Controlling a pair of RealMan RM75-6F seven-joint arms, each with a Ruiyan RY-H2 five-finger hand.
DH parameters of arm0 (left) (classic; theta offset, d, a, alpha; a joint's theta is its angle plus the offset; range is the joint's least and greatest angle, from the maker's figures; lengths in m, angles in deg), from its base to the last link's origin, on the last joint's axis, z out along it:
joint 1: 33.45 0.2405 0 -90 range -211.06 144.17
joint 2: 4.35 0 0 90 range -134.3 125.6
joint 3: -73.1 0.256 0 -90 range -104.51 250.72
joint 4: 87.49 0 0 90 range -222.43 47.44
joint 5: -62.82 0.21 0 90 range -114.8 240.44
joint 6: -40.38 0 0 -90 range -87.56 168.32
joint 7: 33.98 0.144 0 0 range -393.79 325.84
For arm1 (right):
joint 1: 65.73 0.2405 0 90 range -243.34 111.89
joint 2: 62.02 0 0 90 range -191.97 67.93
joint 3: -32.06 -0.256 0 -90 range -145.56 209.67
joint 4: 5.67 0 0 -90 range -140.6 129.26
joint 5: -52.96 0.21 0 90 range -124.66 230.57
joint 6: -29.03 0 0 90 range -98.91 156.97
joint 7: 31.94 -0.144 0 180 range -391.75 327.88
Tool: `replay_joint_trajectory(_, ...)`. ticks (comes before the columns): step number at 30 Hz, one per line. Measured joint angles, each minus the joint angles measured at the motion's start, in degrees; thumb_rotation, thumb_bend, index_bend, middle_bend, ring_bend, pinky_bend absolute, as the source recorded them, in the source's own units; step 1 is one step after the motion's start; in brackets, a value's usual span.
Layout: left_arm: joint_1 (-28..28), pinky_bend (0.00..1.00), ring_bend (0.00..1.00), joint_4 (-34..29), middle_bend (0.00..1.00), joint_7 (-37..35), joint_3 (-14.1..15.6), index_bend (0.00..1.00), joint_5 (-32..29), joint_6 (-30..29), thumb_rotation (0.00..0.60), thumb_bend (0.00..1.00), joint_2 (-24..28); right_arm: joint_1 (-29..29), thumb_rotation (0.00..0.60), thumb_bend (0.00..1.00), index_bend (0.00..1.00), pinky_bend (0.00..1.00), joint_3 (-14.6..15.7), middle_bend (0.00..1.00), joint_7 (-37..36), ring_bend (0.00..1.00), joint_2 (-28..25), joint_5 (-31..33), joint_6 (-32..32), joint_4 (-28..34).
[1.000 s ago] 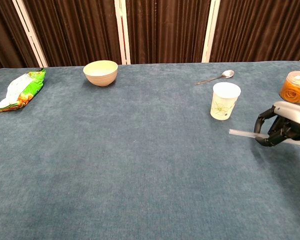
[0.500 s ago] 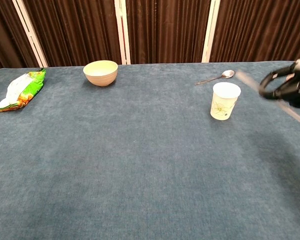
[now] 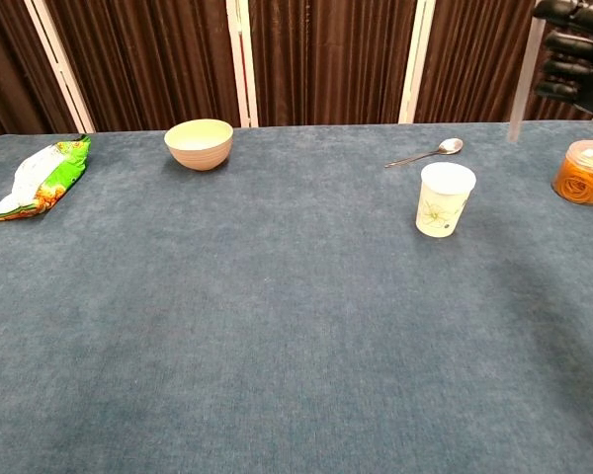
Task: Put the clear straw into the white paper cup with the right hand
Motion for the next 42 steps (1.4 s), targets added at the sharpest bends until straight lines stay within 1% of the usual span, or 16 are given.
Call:
replay_joint_trajectory(4,0.02,0.00,0.00,0.00,0.00,-0.02,0.00,0.11,-0.05,0.00,0.600,0.24,-0.01,3.05,0.600,0.42,0.59,0.90,-1.17,1.00,-0.76,0.98,2.89,0.71,-0.98,-3.92)
replay_joint_trajectory(7,0.03,0.00,0.00,0.03,0.00,-0.10,-0.02,0.11,-0.06,-0.01,0.600,0.24,-0.01,5.22,0.600,0.42,0.59,0.90,-1.45,1.00,-0.52,0.98,4.58,2.13,-1.13,-6.67)
replay_joint_trajectory(16,-0.02,0.00,0.00,0.05,0.00,-0.17,-0.05,0.11,-0.16,0.11,0.600,0.24,0.01,8.75,0.600,0.42,0.59,0.90,-1.20,1.00,-0.25,0.98,9.26,4.49,-0.97,-13.35)
replay_joint_trajectory(25,-0.03,0.00,0.00,0.00,0.00,0.00,-0.06,0.11,-0.20,0.14,0.600,0.24,0.01,10.00,0.600,0.42,0.59,0.90,-0.42,1.00,-0.87,0.98,12.18,5.03,0.54,-17.91)
replay_joint_trajectory(32,-0.03,0.00,0.00,-0.06,0.00,0.10,-0.09,0.11,-0.32,0.19,0.600,0.24,0.00,10.63,0.600,0.42,0.59,0.90,-0.72,1.00,-1.42,0.98,13.38,4.93,1.48,-20.41)
replay_joint_trajectory(42,-0.08,0.00,0.00,-0.11,0.00,0.11,-0.13,0.11,-0.38,0.28,0.600,0.24,0.04,10.49,0.600,0.41,0.59,0.89,-0.80,1.00,-4.37,0.98,16.01,3.50,2.36,-23.50)
